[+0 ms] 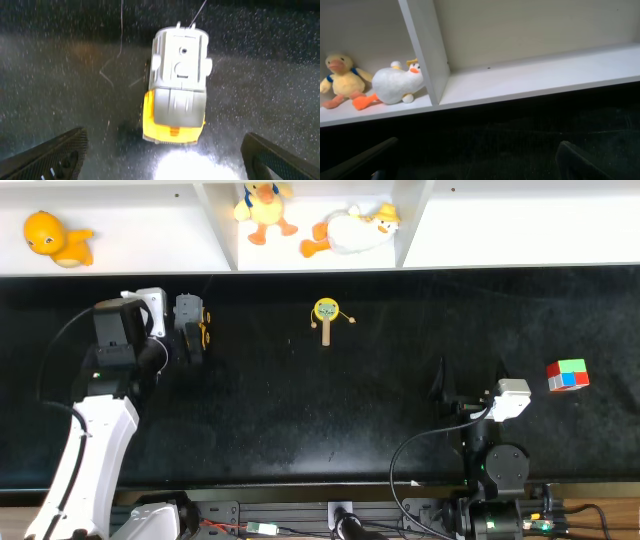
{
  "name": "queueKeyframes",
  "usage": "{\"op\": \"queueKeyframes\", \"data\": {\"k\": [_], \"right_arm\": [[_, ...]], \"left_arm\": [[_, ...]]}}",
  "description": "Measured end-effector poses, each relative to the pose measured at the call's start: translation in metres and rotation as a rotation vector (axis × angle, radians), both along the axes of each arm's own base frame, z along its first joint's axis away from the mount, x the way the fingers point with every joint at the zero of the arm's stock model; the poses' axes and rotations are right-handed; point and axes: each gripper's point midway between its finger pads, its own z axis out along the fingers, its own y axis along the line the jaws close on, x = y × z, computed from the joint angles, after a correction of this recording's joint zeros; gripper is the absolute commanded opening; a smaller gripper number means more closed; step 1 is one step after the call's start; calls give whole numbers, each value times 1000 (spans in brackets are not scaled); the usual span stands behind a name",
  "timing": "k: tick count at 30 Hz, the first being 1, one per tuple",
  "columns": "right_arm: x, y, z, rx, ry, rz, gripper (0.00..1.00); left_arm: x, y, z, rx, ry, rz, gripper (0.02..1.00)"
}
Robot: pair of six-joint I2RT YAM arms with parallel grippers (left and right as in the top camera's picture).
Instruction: Store Toys
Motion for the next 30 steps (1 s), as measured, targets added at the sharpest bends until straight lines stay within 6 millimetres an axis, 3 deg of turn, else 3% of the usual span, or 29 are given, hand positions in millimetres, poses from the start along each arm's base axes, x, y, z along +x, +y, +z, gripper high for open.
{"op": "queueKeyframes", "data": {"k": [13, 24, 26, 30], "right_arm": [[0, 0, 0, -1, 0, 0, 996], [0, 0, 0, 0, 0, 0, 996], [0, 0, 0, 0, 0, 0, 996], [0, 0, 0, 0, 0, 0, 998]], "left_arm": [[9, -2, -42, 44, 101, -83, 1000], [25, -19, -38, 53, 73, -139, 1000], [28, -19, -38, 54, 73, -139, 952], [32, -19, -40, 55, 73, -142, 720]]}}
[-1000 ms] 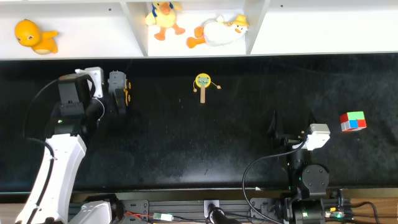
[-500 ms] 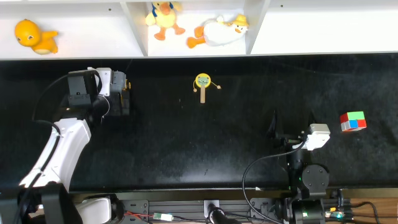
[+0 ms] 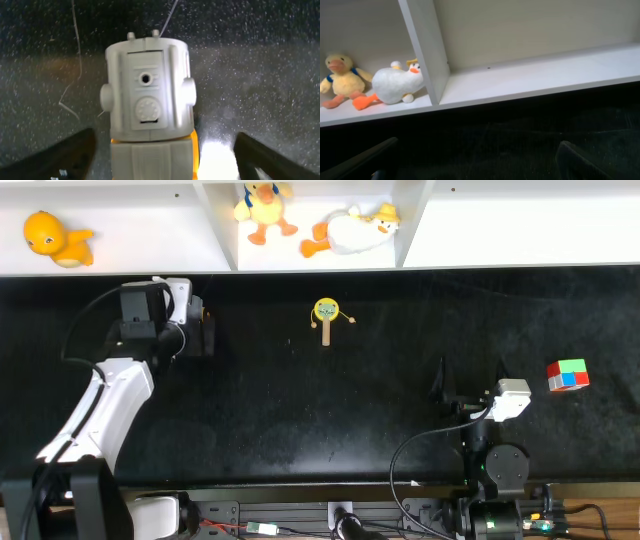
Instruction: Store Toys
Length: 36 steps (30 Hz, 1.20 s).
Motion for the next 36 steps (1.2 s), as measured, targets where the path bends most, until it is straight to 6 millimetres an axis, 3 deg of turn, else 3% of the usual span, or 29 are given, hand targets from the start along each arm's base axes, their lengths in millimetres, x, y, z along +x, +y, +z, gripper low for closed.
{"op": "queueKeyframes", "data": {"k": [5, 13, 21, 30, 36], "right_arm": [[0, 0, 0, -1, 0, 0, 993], [0, 0, 0, 0, 0, 0, 996], [0, 0, 0, 0, 0, 0, 993], [0, 0, 0, 0, 0, 0, 996], [0, 0, 0, 0, 0, 0, 996]], "left_arm": [[1, 1, 1, 8, -5, -6, 494], [6, 1, 6, 13, -25, -11, 305], [5, 1, 15, 13, -42, -11, 268], [-3, 1, 70, 18, -176, -9, 268], [4, 2, 90, 22, -225, -6, 268]]}}
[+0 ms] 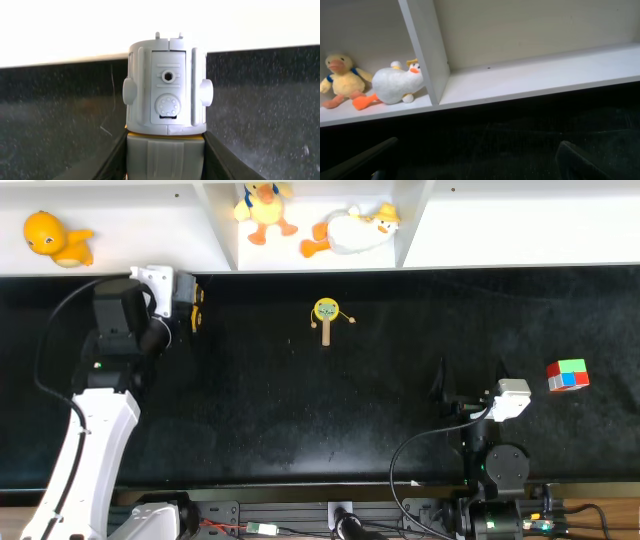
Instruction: Store Toys
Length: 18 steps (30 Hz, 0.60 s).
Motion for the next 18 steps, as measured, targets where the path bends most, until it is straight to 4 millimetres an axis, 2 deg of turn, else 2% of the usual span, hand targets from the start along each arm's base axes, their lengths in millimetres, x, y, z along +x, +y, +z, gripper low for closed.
{"op": "queueKeyframes", "data": {"k": [7, 14, 16, 17, 18], "right_arm": [[0, 0, 0, 0, 0, 0, 993], [0, 0, 0, -1, 1, 0, 996], [0, 0, 0, 0, 1, 0, 996], [0, 0, 0, 0, 1, 0, 996], [0, 0, 0, 0, 0, 0, 996]], "left_arm": [[41, 5, 26, 17, -21, 17, 255], [82, 10, 21, 28, 27, 30, 257], [91, 11, 17, 28, 37, 32, 299], [94, 12, 15, 29, 40, 34, 382], [96, 13, 13, 28, 45, 36, 404]]}}
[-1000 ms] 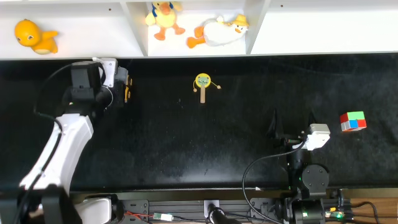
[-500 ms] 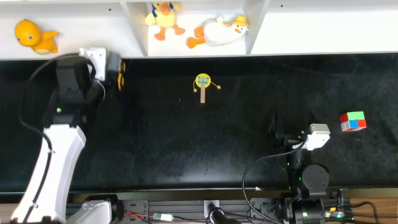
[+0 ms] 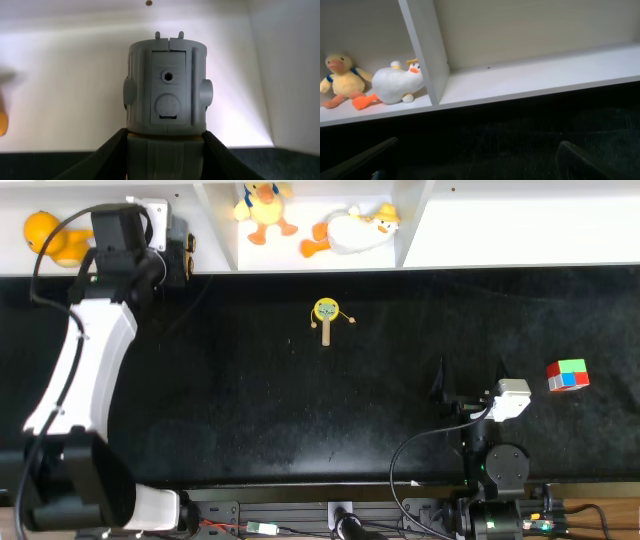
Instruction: Store Toys
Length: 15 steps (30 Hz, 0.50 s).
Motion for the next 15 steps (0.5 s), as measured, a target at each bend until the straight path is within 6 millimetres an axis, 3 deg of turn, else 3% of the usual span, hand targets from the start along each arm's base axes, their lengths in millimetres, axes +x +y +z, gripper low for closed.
{"op": "queueKeyframes", "data": {"k": [2, 3, 4, 5, 15], "right_arm": [[0, 0, 0, 0, 0, 0, 996], [0, 0, 0, 0, 1, 0, 993], [0, 0, 0, 0, 0, 0, 996], [0, 0, 0, 0, 0, 0, 996], [0, 0, 0, 0, 0, 0, 996]], "left_arm": [[4, 3, -1, 0, -3, 6, 476], [6, 4, -1, 0, -3, 9, 603], [7, 6, -2, 1, -4, 12, 836], [7, 8, -2, 3, -3, 13, 991], [2, 14, -6, 2, 13, 31, 998]]}}
